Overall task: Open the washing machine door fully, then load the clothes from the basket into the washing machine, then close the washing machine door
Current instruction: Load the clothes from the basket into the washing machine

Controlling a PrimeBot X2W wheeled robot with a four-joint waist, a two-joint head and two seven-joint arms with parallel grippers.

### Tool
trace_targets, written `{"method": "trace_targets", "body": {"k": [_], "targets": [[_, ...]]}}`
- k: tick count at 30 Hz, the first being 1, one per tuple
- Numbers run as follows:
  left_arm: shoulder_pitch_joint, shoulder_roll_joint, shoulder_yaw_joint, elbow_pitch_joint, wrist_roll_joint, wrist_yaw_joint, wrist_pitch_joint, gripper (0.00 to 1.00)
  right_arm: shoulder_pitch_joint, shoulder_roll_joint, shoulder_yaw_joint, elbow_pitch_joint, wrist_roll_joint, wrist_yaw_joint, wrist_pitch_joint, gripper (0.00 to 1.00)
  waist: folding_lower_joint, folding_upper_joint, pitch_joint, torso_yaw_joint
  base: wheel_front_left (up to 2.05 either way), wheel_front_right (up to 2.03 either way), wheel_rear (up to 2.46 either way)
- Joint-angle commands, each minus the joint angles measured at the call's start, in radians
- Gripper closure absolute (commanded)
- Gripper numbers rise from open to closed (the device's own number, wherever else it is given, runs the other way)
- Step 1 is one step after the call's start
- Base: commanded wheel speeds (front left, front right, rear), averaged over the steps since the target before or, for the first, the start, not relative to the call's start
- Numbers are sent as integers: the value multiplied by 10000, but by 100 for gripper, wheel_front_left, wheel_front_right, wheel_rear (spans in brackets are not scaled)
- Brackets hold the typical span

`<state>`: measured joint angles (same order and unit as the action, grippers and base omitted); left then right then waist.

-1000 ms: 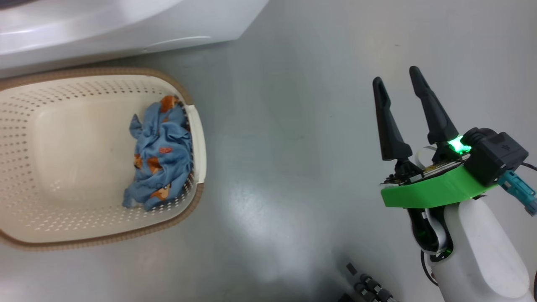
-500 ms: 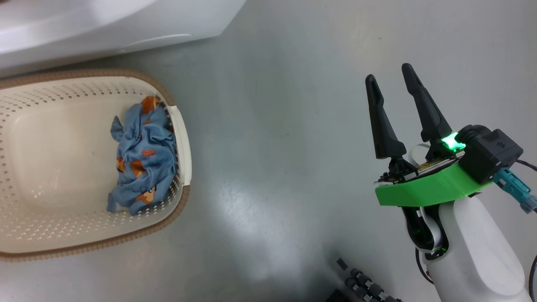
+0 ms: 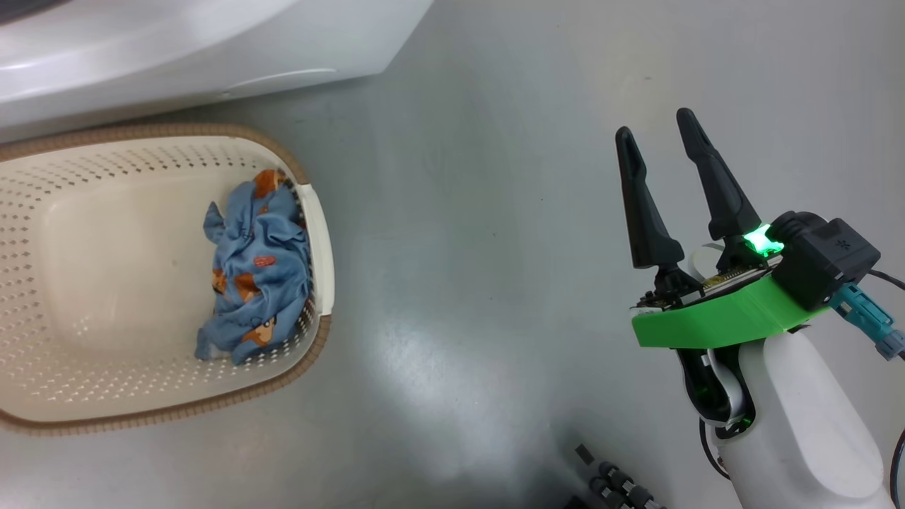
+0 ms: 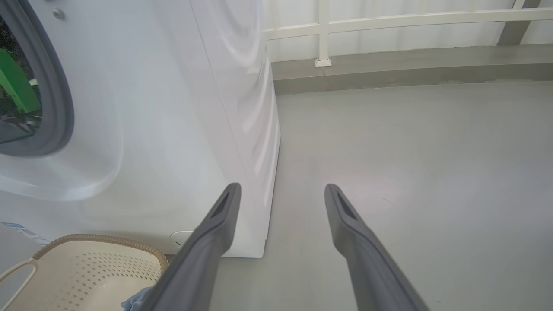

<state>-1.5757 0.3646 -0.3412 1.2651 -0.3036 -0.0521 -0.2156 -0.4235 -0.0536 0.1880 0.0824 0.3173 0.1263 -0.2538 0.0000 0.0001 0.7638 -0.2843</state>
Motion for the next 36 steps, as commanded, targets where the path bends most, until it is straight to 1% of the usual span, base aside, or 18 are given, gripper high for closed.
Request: {"method": "trace_targets", "body": {"k": [1,9,13,16,20,25,27,36], "targets": [[-199,307,-1,-91,52,-10,-12,0,249,32,115,-171,47,44,-80,0,0,-1,-32,48,0,0,0],[292,103,243,-17,-434,-312,-332,0,291,-35,31,-151,-14,44,-80,0,0,-1,-346,234,0,0,0],[822,21,439,-306,-688,-425,-442,0,336,-159,-26,-158,-47,44,-80,0,0,-1,-599,364,0,0,0],[1370,1,781,-1183,-892,-436,-455,0,355,-258,-74,-161,-75,44,-80,0,0,-1,-790,470,0,0,0],[2506,-58,1347,-2539,-990,-355,-458,0,401,-375,-134,-148,-96,44,-80,0,0,-1,-1114,592,0,0,0],[3907,-305,2105,-3996,-882,-279,-459,0,509,-539,-199,-103,-103,44,-80,0,0,-1,-1552,783,0,0,0],[4168,-372,2236,-4240,-830,-291,-460,0,530,-566,-215,-94,-102,44,-80,0,0,-1,-1640,818,0,0,0],[6265,-966,3284,-5924,-142,-420,-460,0,866,-831,-265,38,-114,44,-80,0,0,-1,-2557,1114,0,0,0]]}}
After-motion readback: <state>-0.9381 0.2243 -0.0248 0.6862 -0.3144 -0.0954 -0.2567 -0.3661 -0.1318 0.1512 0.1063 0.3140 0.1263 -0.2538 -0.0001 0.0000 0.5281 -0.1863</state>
